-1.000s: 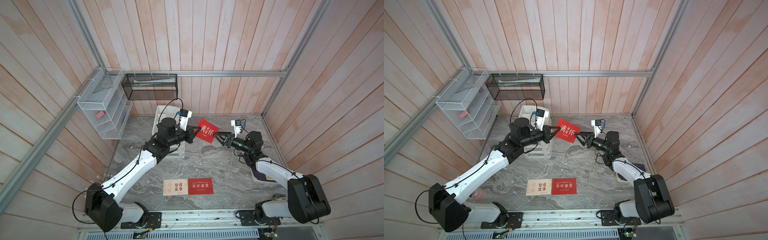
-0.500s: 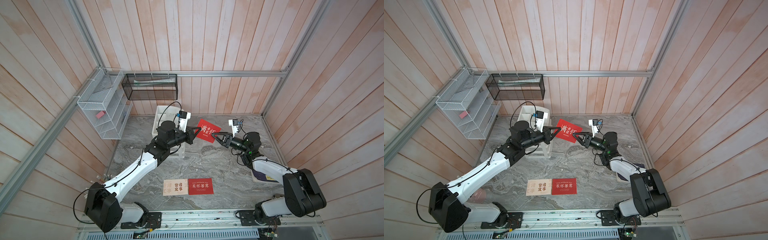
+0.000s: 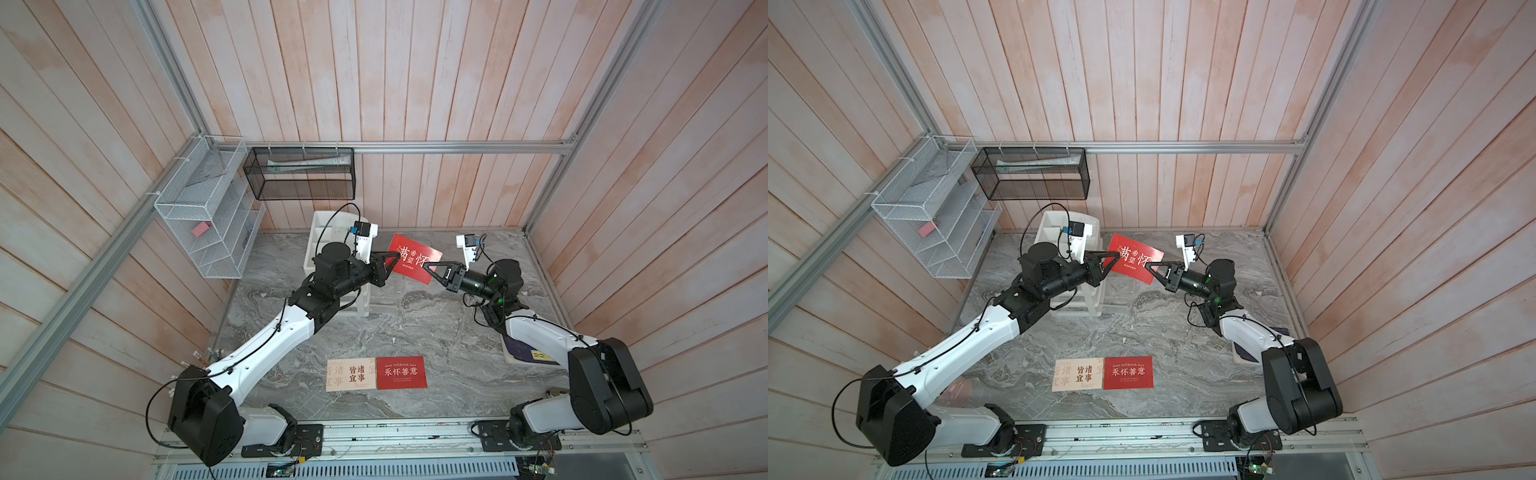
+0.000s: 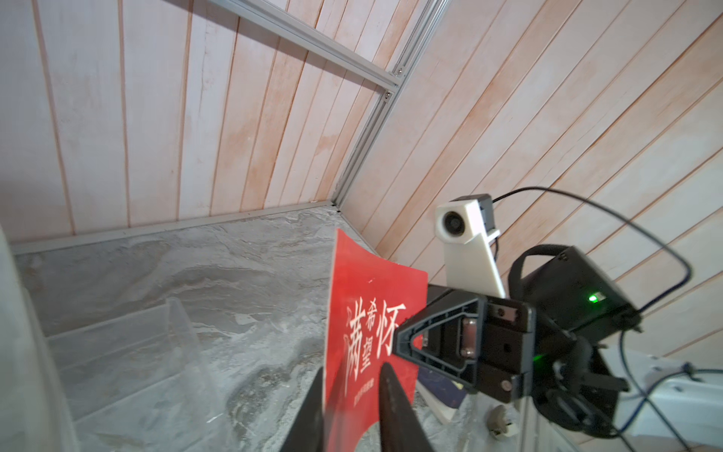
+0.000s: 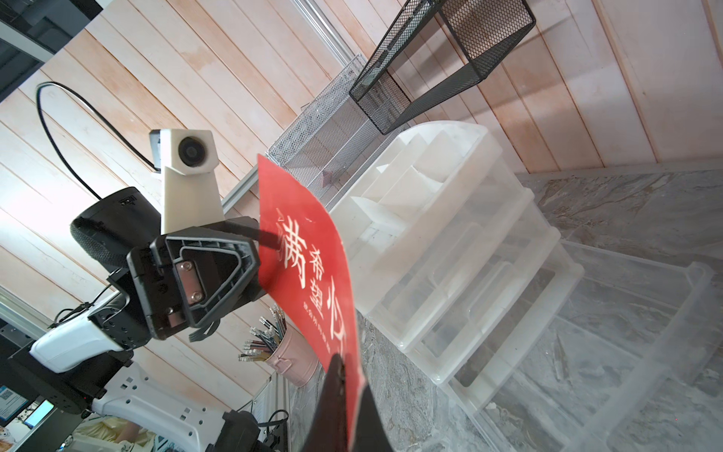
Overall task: Take the postcards out of the drawer
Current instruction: Place the postcard at the center of the board.
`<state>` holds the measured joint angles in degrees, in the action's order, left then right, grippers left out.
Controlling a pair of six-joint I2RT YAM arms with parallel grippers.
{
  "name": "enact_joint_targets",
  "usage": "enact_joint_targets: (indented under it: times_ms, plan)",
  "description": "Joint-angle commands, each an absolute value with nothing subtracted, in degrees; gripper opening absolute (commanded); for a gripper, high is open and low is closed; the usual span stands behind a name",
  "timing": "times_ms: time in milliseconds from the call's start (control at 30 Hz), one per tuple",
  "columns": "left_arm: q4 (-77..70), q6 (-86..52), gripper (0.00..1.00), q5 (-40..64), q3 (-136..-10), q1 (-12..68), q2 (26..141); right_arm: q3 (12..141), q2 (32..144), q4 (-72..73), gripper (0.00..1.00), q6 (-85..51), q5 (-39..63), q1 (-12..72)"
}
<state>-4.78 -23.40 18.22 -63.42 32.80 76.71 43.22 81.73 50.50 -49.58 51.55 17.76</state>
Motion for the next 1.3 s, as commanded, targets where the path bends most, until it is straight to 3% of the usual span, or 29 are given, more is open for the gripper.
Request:
enact_joint_targets:
  times_ms: [0, 133, 233, 600, 800, 967, 1267]
  plan:
    - [-2.2, -21.5, 0.31, 14.4, -63.4, 32.6, 74.4, 44.6, 79.0, 45.2, 0.02, -48.3, 53.7, 15.6]
    - [0.6, -19.5, 0.31, 12.1, -64.1, 31.6, 72.6, 45.5, 75.7, 33.1, 0.01, -43.2, 54.9, 12.8]
    - [3.1, -17.6, 0.32, 9.9, -64.1, 30.3, 70.1, 47.9, 73.5, 14.8, 0.00, -34.1, 53.9, 11.0]
    - [12.5, -14.3, 0.33, 6.0, -61.6, 17.9, 61.9, 48.5, 71.5, -28.0, 0.00, -15.6, 49.7, 7.6]
    - [14.3, -13.3, 0.33, 8.0, -59.7, 13.2, 59.6, 44.1, 68.5, -38.0, 0.00, -15.7, 42.8, 8.4]
    - [14.0, -13.0, 0.33, 11.5, -57.4, 10.2, 58.8, 47.8, 69.4, -46.6, 0.00, -14.6, 36.4, 10.6]
    - [13.9, -11.6, 0.33, 14.8, -55.4, 7.9, 58.0, 50.2, 69.6, -54.9, 0.00, -15.8, 33.4, 13.3]
